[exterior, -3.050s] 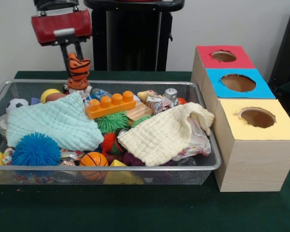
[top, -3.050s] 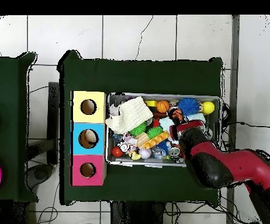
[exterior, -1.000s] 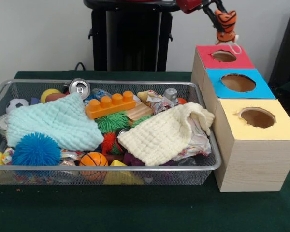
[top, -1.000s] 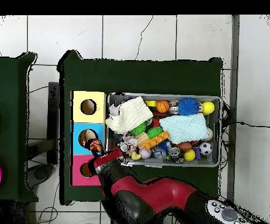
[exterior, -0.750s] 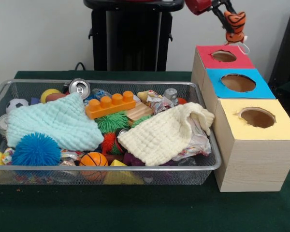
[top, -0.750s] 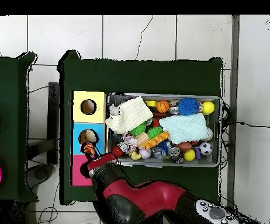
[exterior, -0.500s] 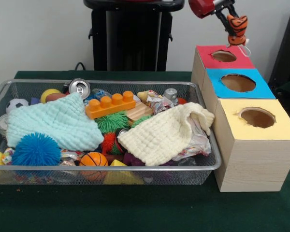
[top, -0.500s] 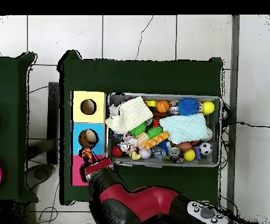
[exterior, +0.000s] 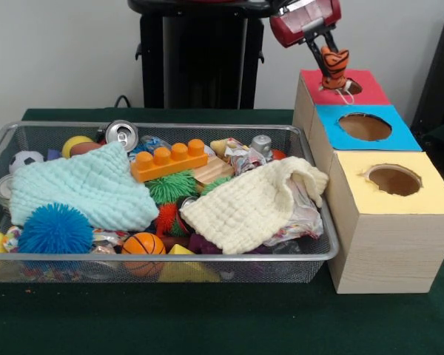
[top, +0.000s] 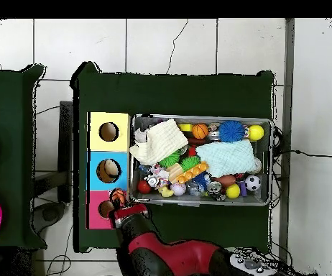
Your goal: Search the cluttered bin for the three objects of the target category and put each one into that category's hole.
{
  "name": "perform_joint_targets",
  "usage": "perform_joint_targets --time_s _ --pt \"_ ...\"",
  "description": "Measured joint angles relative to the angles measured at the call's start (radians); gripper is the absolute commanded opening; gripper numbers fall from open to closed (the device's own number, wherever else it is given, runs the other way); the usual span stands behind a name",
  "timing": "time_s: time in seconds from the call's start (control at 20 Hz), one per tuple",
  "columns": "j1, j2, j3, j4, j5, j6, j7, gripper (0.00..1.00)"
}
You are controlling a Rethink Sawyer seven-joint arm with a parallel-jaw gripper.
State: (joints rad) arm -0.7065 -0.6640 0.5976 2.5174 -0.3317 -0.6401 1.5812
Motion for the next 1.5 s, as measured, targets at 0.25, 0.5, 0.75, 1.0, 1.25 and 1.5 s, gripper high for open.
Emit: perform_joint_targets --time_s 0.25,0.5,0.75,1.0,1.25,1.5 --pt "0.022 0.046 -0.056 0.000 -0.018 -0.033 0.000 0.00" --pt "0.041 0.065 -0.081 -0.001 -0.019 -0.050 0.000 0.00" --pt "0.067 0.071 -0.102 -0.001 -0.019 -0.064 0.000 0.00" --pt "0.072 0.072 -0.110 -0.001 -0.019 -0.080 0.000 0.00" --pt "0.072 0.072 -0.111 -0.001 -0.019 -0.084 0.000 0.00" --pt "0.076 0.072 -0.111 -0.001 -0.019 -0.084 0.000 0.00"
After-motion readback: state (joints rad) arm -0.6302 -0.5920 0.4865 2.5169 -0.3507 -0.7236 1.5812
